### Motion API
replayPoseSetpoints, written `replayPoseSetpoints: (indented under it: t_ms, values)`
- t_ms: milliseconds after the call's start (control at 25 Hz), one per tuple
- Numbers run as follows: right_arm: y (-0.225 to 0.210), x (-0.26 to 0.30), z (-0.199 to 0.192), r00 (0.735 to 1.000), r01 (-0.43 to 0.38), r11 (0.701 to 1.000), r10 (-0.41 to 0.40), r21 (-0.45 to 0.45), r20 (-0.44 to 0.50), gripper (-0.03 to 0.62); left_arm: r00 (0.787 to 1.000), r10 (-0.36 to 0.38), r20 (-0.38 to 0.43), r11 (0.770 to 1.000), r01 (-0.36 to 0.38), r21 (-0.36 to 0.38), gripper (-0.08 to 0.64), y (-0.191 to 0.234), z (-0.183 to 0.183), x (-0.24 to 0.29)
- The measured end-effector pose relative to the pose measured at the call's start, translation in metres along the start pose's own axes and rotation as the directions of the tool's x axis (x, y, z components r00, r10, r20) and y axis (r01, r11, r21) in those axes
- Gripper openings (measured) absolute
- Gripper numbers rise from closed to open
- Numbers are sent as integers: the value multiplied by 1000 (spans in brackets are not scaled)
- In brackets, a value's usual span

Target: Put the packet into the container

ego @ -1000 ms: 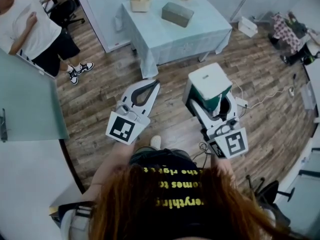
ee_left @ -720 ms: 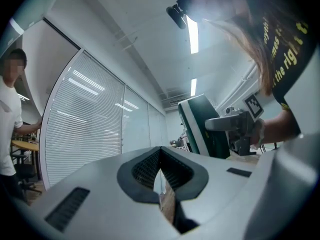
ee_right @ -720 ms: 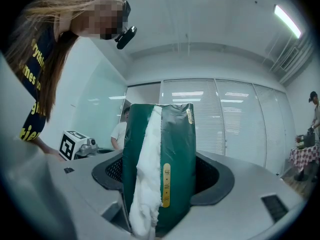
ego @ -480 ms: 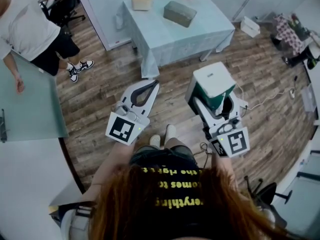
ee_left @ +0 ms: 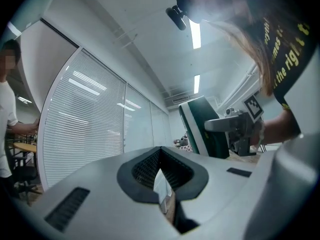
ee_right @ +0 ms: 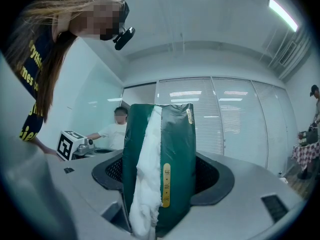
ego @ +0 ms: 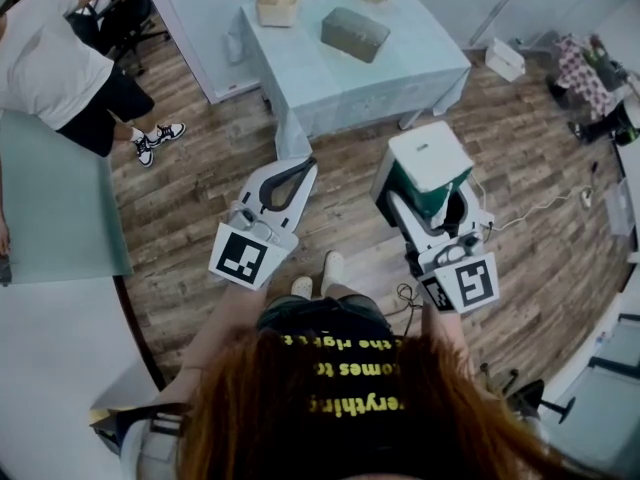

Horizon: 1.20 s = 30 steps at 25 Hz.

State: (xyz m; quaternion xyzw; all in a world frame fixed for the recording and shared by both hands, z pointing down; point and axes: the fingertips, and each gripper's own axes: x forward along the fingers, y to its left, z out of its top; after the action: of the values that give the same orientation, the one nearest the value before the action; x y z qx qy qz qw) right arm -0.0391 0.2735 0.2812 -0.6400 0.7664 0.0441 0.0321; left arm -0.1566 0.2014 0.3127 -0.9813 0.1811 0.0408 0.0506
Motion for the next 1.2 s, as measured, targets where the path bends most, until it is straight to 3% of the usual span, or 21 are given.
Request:
replayPoseSetpoints:
  t_ms: [480, 1200]
  values:
    - [-69, 21, 3, 999, -45, 999, 45, 0, 29, 354, 999, 32, 14, 999, -32, 27, 2, -1, 3, 70]
    - [-130, 44, 0, 996, -81, 997, 80, 8, 42, 354, 999, 52, 6, 998, -52, 31, 2, 4, -2, 134]
